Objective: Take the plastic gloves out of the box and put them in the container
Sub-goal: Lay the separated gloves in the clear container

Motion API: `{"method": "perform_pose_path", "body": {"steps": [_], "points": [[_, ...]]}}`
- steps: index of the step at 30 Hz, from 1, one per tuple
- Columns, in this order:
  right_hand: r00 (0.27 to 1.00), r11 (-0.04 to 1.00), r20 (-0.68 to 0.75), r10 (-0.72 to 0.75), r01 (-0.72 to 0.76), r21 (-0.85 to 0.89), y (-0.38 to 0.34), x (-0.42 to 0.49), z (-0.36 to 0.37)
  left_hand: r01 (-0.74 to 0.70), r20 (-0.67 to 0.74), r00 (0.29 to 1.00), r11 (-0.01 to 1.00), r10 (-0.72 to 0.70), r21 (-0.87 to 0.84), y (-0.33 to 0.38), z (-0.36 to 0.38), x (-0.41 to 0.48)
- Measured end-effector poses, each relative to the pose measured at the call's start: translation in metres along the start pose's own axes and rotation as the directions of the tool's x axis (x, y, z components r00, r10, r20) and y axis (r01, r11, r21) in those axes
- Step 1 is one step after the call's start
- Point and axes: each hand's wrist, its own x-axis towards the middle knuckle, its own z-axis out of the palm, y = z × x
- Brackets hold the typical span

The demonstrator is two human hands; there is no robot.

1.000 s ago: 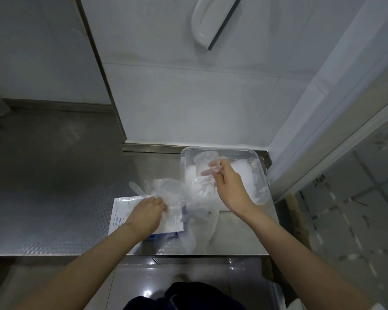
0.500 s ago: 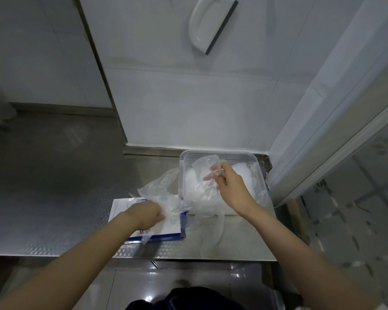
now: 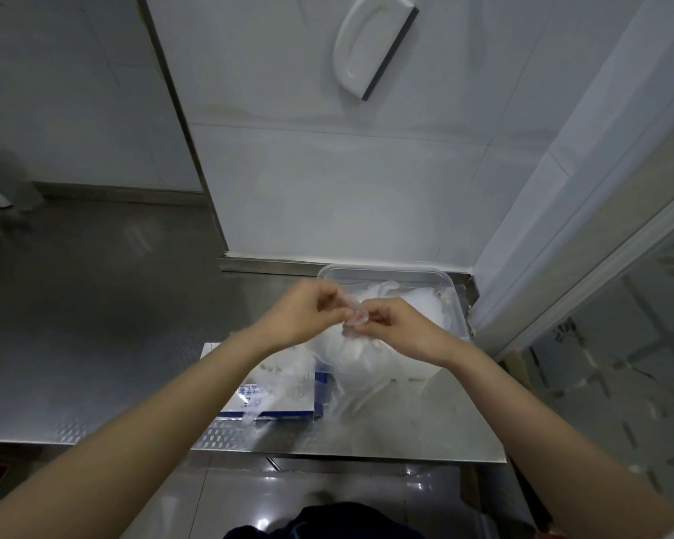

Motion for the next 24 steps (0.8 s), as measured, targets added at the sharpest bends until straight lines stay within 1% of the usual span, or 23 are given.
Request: {"method": "perform_pose_path", "body": {"steps": [1,2,3,4,5,7,8,10,11,13,15,17,19,21,23,24], "points": [[0.999,1.0,-0.054,-0.001,0.0,-0.03,0.0,-0.001,0.0,0.024,-0.038,0.999,0.998,-0.026,-0.059,0.001,0.002,0.001],[0.989,0.997,-0.145,0.001,-0.011,-0.072,0.0,-0.002,-0.001,0.054,-0.084,0.995,0.994,-0.062,-0.095,0.003,0.004,0.001],[0.969,0.994,-0.247,0.008,-0.034,-0.102,-0.001,-0.004,-0.001,0.081,-0.133,0.986,0.99,-0.095,-0.113,0.004,0.005,0.001],[0.948,0.991,-0.318,0.018,-0.058,-0.117,-0.003,-0.007,0.001,0.098,-0.179,0.977,0.989,-0.117,-0.112,0.006,0.005,0.001],[0.937,0.988,-0.348,0.021,-0.072,-0.134,-0.006,-0.012,0.003,0.108,-0.211,0.969,0.989,-0.128,-0.103,0.008,0.005,0.002],[0.946,0.966,-0.325,0.009,-0.092,-0.243,-0.012,-0.02,0.014,0.106,-0.222,0.967,0.992,-0.12,-0.074,0.011,0.006,0.005],[0.954,0.941,-0.3,-0.003,-0.098,-0.325,-0.014,-0.021,0.021,0.101,-0.218,0.969,0.993,-0.114,-0.069,0.011,0.006,0.006],[0.951,0.881,-0.308,-0.038,-0.114,-0.46,-0.009,-0.018,0.029,0.086,-0.207,0.974,0.994,-0.097,-0.06,0.012,0.009,0.011],[0.94,0.873,-0.338,-0.055,-0.119,-0.472,-0.005,-0.016,0.028,0.08,-0.205,0.975,0.996,-0.089,-0.051,0.013,0.009,0.012],[0.903,0.893,-0.42,-0.09,-0.114,-0.436,0.0,-0.011,0.017,0.078,-0.186,0.979,0.997,-0.08,-0.018,0.013,0.007,0.014],[0.885,0.895,-0.458,-0.086,-0.134,-0.426,0.004,-0.008,0.001,0.099,-0.14,0.986,0.995,-0.094,0.027,0.007,0.002,0.017],[0.899,0.91,-0.437,-0.042,-0.146,-0.387,0.006,-0.006,-0.015,0.13,-0.095,0.988,0.986,-0.12,0.102,0.001,-0.005,0.022],[0.908,0.902,-0.418,-0.017,-0.166,-0.398,0.008,-0.003,-0.03,0.158,-0.075,0.986,0.977,-0.148,0.141,-0.003,-0.009,0.029],[0.901,0.882,-0.434,0.016,-0.217,-0.418,0.008,0.003,-0.045,0.174,-0.092,0.982,0.978,-0.164,0.117,-0.002,-0.011,0.038],[0.897,0.884,-0.442,-0.005,-0.203,-0.422,0.0,0.008,-0.058,0.161,-0.138,0.979,0.984,-0.15,0.076,0.004,-0.014,0.05],[0.899,0.889,-0.438,-0.02,-0.185,-0.419,-0.006,0.01,-0.062,0.154,-0.145,0.978,0.988,-0.15,0.019,0.007,-0.017,0.056]]}}
